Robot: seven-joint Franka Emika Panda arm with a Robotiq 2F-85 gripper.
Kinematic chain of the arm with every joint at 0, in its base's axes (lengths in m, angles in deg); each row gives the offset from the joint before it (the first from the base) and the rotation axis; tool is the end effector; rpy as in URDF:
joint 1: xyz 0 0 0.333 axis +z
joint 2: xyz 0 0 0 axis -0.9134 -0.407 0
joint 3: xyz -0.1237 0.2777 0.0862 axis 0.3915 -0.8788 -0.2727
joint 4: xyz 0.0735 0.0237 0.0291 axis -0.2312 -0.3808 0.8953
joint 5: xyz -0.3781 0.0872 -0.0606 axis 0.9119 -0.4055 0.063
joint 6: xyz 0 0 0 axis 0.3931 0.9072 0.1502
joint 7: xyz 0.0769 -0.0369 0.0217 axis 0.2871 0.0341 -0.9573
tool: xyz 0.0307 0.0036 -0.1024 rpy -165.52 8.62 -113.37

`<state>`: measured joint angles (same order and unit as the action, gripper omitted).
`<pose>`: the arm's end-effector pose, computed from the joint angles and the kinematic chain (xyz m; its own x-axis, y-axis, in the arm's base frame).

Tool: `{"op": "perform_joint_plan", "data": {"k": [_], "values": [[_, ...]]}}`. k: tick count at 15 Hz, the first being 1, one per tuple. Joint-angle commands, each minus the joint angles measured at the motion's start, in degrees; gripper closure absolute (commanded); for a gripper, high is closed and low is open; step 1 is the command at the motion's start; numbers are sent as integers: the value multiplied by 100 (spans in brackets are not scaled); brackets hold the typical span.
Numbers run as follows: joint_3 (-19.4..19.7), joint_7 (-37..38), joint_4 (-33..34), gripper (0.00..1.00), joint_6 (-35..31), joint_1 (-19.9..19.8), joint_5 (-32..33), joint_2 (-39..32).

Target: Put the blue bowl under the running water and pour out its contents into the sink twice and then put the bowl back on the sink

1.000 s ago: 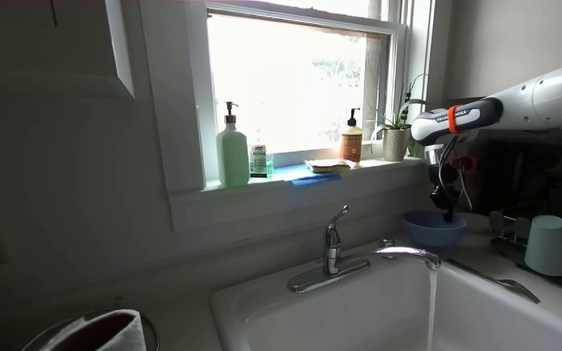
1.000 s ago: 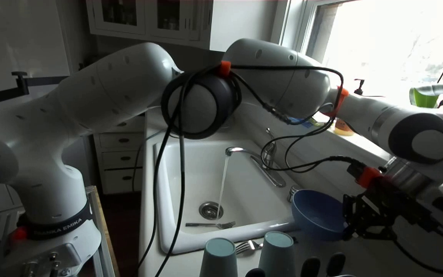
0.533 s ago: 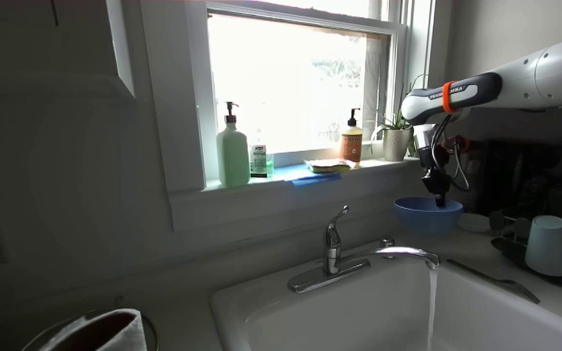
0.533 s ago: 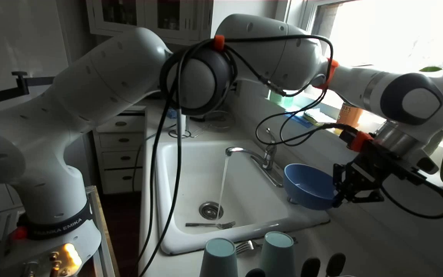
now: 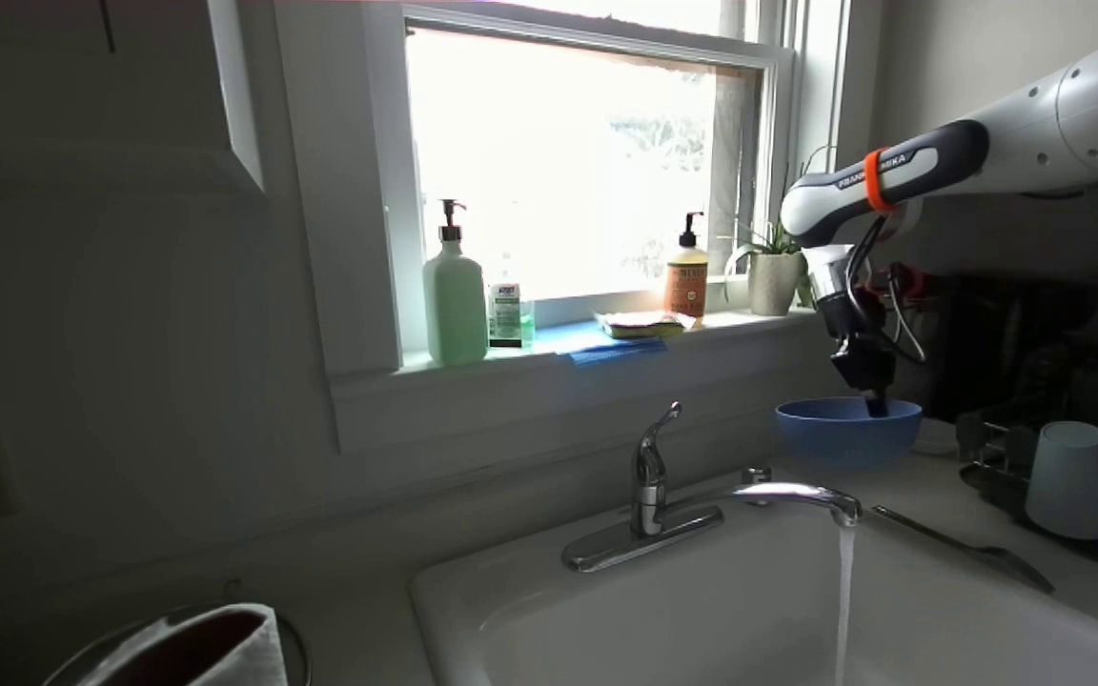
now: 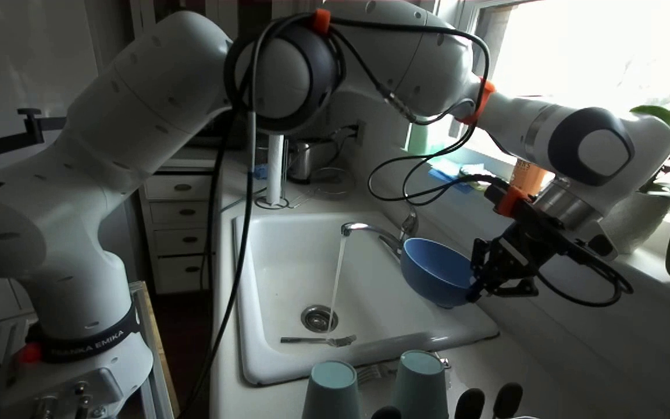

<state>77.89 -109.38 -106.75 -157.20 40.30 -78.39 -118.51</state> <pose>0.6001 -0.3636 0.3485 0.8815 -0.1988 -0.4283 -0.2808 -0.9500 -0.1369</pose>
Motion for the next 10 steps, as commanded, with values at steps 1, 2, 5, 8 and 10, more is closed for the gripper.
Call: {"op": "perform_joint_plan", "data": {"k": [1, 2, 5, 8, 10], "values": [[35, 287, -1379, 99, -460, 146, -70, 774], [32, 357, -1629, 99, -606, 167, -93, 895], [1, 480, -2400, 99, -1006, 217, -188, 1286], [0, 518, -3050, 99, -1253, 323, -103, 1619], [8, 416, -2449, 96, -1005, 263, -77, 1180]]}}
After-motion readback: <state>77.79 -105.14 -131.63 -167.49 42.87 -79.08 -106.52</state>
